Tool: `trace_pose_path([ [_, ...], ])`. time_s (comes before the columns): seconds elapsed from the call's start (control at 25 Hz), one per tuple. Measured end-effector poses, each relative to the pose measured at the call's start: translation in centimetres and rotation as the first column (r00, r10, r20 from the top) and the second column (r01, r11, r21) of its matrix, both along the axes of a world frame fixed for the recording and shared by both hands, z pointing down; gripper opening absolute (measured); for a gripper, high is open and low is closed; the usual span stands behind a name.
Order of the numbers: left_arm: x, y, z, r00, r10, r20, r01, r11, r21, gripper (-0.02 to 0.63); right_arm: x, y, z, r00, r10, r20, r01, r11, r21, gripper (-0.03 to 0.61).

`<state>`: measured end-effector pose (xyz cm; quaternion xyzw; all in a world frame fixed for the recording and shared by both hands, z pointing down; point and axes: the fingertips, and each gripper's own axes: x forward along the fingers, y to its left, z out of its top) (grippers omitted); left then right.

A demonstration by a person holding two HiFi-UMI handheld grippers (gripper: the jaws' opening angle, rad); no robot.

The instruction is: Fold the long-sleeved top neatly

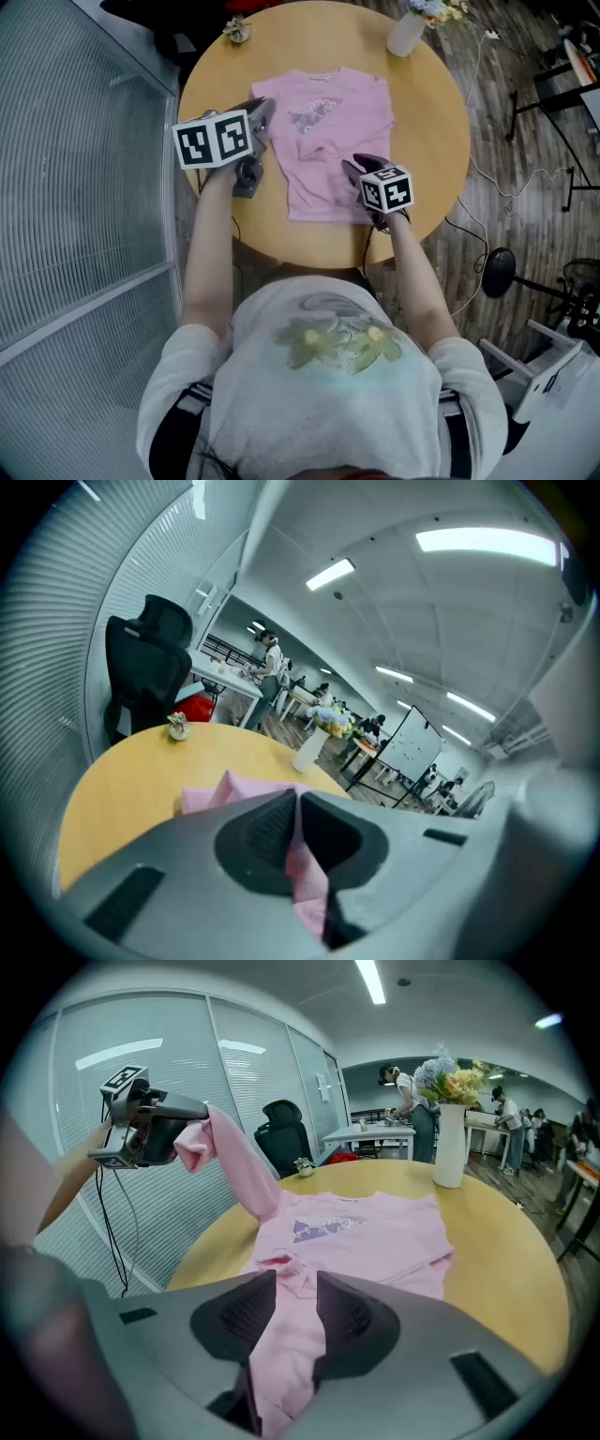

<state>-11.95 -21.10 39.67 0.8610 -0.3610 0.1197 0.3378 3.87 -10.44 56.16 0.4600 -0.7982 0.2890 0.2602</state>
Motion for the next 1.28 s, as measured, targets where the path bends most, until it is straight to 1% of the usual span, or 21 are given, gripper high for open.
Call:
trace_pose_path([
  [0.24, 7.8, 2.7, 2.9, 0.995, 0.101, 0.02, -0.1, 0.993, -0.066, 0.015, 3.7, 1.4, -0.1, 1.0, 0.021, 0.008, -0.021, 1.0, -0.012, 0.135],
  [0.44, 13.6, 5.5, 6.5, 0.979, 0.195, 0.065, -0.185, 0.973, -0.14, 0.015, 6.5, 2.7, 0.1, 0.999, 0.044, 0.022, -0.044, 0.999, -0.023, 0.135],
  [0.52, 15.6, 6.6, 8.3, 0.97, 0.232, 0.08, -0.215, 0.961, -0.176, 0.015, 7.3, 3.4, 0.6, 0.999, 0.048, 0.026, -0.047, 0.998, -0.034, 0.135],
  [0.6, 17.5, 7.8, 10.3, 0.955, 0.28, 0.094, -0.256, 0.943, -0.213, 0.015, 8.0, 3.9, 1.0, 0.998, 0.05, 0.032, -0.049, 0.998, -0.046, 0.135],
  [0.72, 19.8, 9.6, 14.6, 0.928, 0.358, 0.103, -0.316, 0.903, -0.291, 0.015, 8.5, 4.4, 1.8, 0.998, 0.047, 0.037, -0.044, 0.997, -0.065, 0.135],
  [0.8, 20.6, 11.0, 17.9, 0.913, 0.392, 0.113, -0.334, 0.878, -0.344, 0.019, 8.6, 4.8, 2.3, 0.998, 0.039, 0.041, -0.036, 0.996, -0.078, 0.135],
  [0.88, 20.5, 12.2, 20.3, 0.903, 0.405, 0.147, -0.328, 0.867, -0.374, 0.057, 8.5, 5.5, 2.9, 0.998, 0.033, 0.047, -0.029, 0.996, -0.09, 0.135],
  [0.96, 20.1, 13.1, 21.0, 0.905, 0.397, 0.15, -0.318, 0.868, -0.382, 0.094, 8.6, 6.0, 3.3, 0.998, 0.03, 0.054, -0.025, 0.995, -0.099, 0.135],
  [1.04, 19.9, 13.6, 20.4, 0.915, 0.389, 0.109, -0.324, 0.867, -0.378, 0.124, 8.6, 6.1, 3.6, 0.998, 0.029, 0.058, -0.023, 0.994, -0.107, 0.135],
  [1.12, 19.5, 13.9, 19.8, 0.917, 0.39, 0.084, -0.336, 0.868, -0.366, 0.158, 8.4, 6.1, 4.0, 0.998, 0.029, 0.06, -0.022, 0.993, -0.116, 0.135],
  [1.2, 18.4, 13.9, 19.5, 0.918, 0.383, 0.101, -0.327, 0.877, -0.352, 0.16, 8.3, 6.2, 4.2, 0.998, 0.03, 0.055, -0.023, 0.992, -0.122, 0.138],
  [1.28, 16.4, 13.8, 19.4, 0.924, 0.357, 0.138, -0.295, 0.894, -0.338, 0.16, 8.4, 6.5, 4.3, 0.999, 0.035, 0.042, -0.029, 0.992, -0.125, 0.157],
])
